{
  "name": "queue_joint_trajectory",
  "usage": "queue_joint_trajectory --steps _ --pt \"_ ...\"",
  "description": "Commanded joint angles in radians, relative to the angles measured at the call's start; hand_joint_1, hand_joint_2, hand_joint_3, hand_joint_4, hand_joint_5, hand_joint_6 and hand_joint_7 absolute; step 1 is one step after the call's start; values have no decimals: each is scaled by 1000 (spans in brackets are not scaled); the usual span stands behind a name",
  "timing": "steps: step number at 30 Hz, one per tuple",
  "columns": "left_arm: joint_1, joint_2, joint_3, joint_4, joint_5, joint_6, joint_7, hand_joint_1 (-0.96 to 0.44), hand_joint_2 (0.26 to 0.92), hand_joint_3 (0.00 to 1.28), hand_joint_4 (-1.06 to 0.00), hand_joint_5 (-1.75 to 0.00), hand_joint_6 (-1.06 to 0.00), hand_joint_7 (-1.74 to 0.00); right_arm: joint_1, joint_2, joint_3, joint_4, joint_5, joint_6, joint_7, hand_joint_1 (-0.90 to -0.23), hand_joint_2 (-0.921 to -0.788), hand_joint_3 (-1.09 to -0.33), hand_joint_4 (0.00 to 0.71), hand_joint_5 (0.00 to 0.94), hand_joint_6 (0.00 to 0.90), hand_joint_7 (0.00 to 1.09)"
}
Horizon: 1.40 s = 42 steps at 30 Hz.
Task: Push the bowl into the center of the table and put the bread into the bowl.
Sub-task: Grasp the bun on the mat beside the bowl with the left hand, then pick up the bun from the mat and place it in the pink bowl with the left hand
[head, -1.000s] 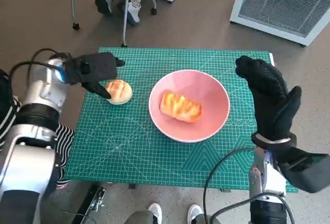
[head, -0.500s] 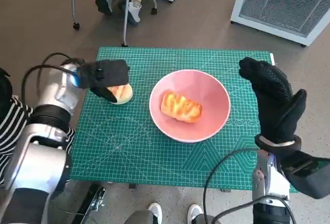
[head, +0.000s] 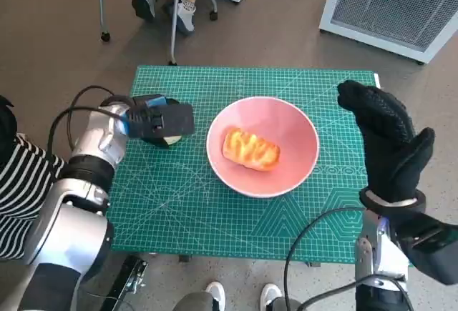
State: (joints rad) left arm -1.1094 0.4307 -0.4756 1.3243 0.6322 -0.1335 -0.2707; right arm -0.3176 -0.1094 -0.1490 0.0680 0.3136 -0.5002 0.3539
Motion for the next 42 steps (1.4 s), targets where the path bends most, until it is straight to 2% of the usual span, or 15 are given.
queue_joint_trajectory --steps 1,4,10,25,42 --pt "19 -2 -12 12 14 -15 25 19 913 39 -778 -1050 -620 -967 20 -2 0 8 5 8 3 -709 -921 -721 178 2 84 412" --pt "20 -2 -14 14 14 -16 29 7 917 28 -794 -1110 -627 -1027 19 -1 0 10 4 6 3 -710 -921 -721 178 2 84 412" --pt "20 1 -24 15 19 -14 39 1 917 24 -788 -1155 -650 -1032 14 0 2 19 1 2 3 -711 -921 -721 178 2 83 414" --pt "-2 25 5 7 -12 -37 47 1 915 25 -787 -1122 -652 -1069 6 3 5 31 2 -4 4 -708 -921 -720 182 3 83 416" --pt "-49 78 152 -148 -144 -183 21 1 911 5 -823 -1024 -669 -1113 6 4 7 34 7 -6 6 -706 -921 -721 185 3 81 418"
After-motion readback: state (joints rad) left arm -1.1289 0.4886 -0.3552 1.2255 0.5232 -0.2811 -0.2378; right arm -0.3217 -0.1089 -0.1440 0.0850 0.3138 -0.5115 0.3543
